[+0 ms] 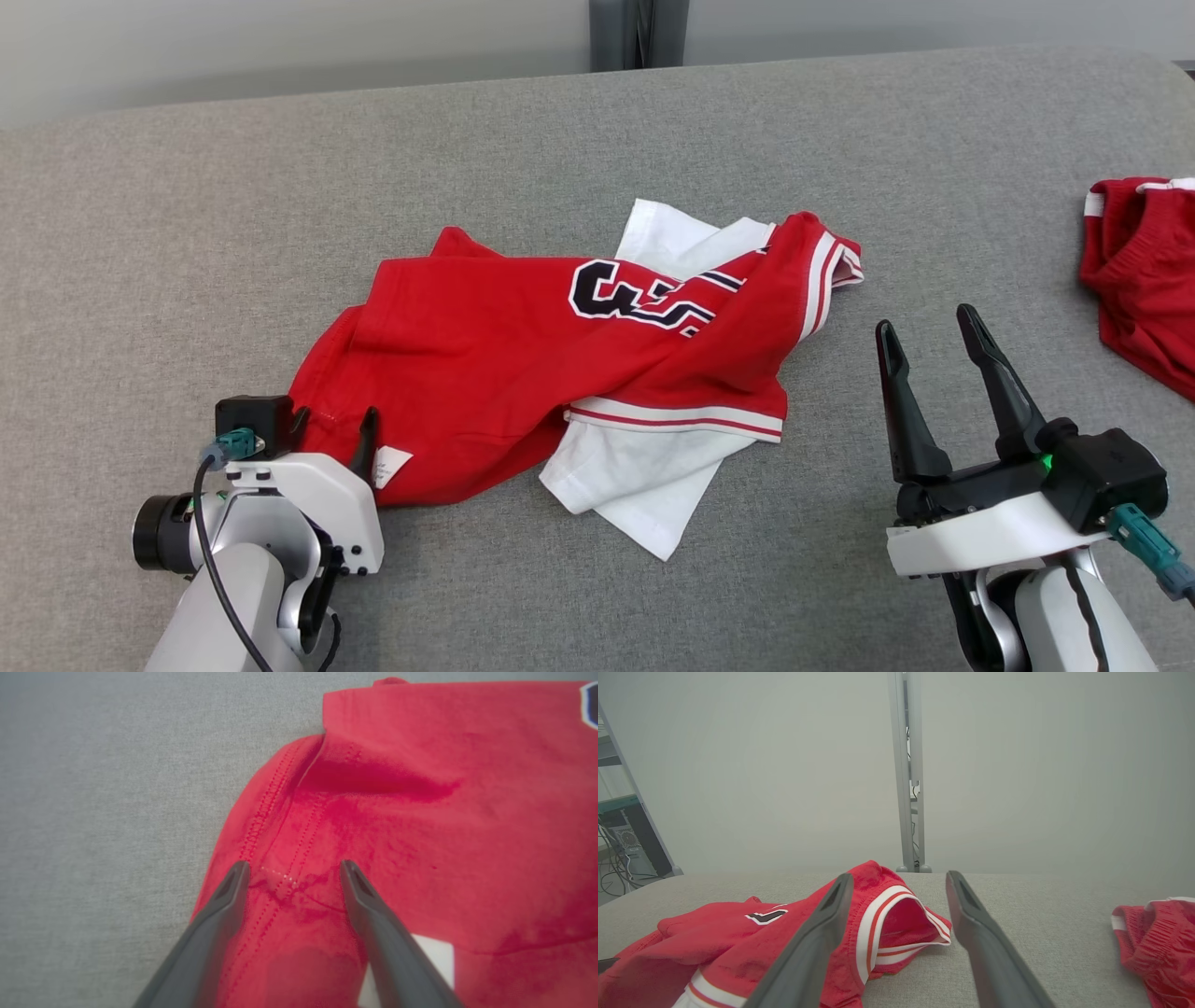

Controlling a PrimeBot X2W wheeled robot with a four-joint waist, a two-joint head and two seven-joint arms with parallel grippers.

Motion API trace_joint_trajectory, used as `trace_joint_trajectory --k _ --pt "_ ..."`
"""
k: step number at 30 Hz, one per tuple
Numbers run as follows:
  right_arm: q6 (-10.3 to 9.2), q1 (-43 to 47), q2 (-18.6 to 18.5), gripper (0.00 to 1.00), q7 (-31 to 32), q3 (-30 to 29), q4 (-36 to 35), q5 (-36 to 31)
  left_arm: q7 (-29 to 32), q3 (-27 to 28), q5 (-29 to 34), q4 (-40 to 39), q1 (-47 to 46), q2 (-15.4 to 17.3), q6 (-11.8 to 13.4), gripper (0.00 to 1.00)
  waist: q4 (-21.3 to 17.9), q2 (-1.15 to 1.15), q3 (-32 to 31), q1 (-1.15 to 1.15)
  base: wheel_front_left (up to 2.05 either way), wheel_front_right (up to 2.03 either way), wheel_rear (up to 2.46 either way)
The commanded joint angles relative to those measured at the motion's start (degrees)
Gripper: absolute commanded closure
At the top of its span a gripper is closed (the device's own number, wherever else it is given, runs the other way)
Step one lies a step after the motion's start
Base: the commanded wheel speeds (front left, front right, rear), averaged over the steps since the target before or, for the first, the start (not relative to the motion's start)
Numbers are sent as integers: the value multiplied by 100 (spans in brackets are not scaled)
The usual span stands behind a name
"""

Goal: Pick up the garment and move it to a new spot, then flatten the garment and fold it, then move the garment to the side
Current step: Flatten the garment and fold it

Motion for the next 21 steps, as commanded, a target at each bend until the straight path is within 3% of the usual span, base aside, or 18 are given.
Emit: trace_joint_trajectory --k 1,2,5,21 --pt "2 -38 -34 0 -21 -19 15 -3 -16 2 -26 25 -75 32 -27 2 1 0 2 0 0 0 0" --pt "2 -37 -34 0 -21 -15 18 -1 -22 -3 -46 40 -85 28 -33 40 0 0 4 0 0 0 0" --pt "2 -43 -34 0 -21 -17 17 7 -28 26 -105 83 -117 17 -44 100 2 0 18 0 0 0 0" --pt "2 170 -33 0 -21 294 175 243 -326 60 -247 36 -57 55 4 100 41 0 -109 0 0 0 0"
